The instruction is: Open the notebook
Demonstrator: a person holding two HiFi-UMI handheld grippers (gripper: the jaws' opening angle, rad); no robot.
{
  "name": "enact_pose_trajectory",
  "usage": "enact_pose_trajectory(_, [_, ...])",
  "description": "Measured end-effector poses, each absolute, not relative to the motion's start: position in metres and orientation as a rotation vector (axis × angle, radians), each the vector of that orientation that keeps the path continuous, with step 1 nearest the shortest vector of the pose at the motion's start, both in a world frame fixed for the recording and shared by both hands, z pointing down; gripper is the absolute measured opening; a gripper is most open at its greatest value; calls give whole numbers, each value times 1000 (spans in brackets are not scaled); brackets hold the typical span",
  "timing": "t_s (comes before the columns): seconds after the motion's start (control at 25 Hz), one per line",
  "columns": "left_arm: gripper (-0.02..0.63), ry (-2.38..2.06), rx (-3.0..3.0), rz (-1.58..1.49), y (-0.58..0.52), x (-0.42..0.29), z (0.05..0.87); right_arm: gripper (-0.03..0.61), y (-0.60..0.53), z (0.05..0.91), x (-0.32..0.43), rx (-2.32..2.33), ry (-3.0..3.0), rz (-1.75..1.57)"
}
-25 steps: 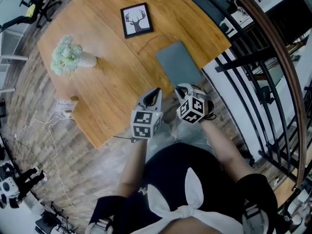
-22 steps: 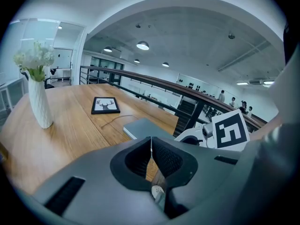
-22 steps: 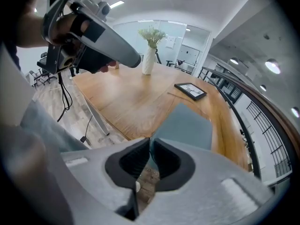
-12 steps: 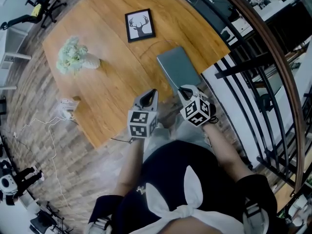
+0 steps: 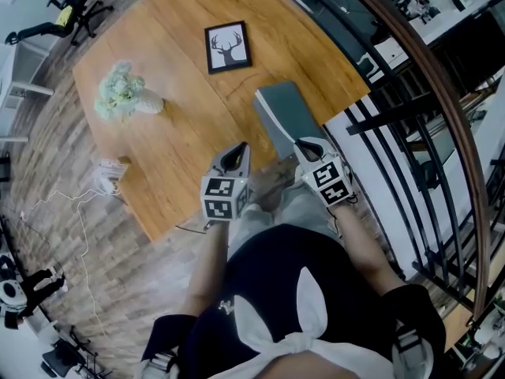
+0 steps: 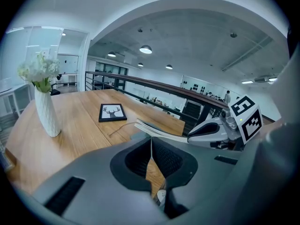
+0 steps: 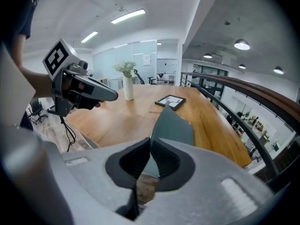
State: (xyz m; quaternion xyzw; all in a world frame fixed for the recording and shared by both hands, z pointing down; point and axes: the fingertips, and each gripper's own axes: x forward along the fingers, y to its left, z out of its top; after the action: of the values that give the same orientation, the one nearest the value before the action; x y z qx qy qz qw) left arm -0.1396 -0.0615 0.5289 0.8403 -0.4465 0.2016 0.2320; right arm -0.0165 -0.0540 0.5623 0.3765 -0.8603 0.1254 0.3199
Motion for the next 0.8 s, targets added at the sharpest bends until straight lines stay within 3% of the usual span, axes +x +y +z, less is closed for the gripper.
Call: enact_pose_trajectory(0.8, [25,-1242,2314,566,-81,-123,522,26,-75,538,52,1283,-2394,749])
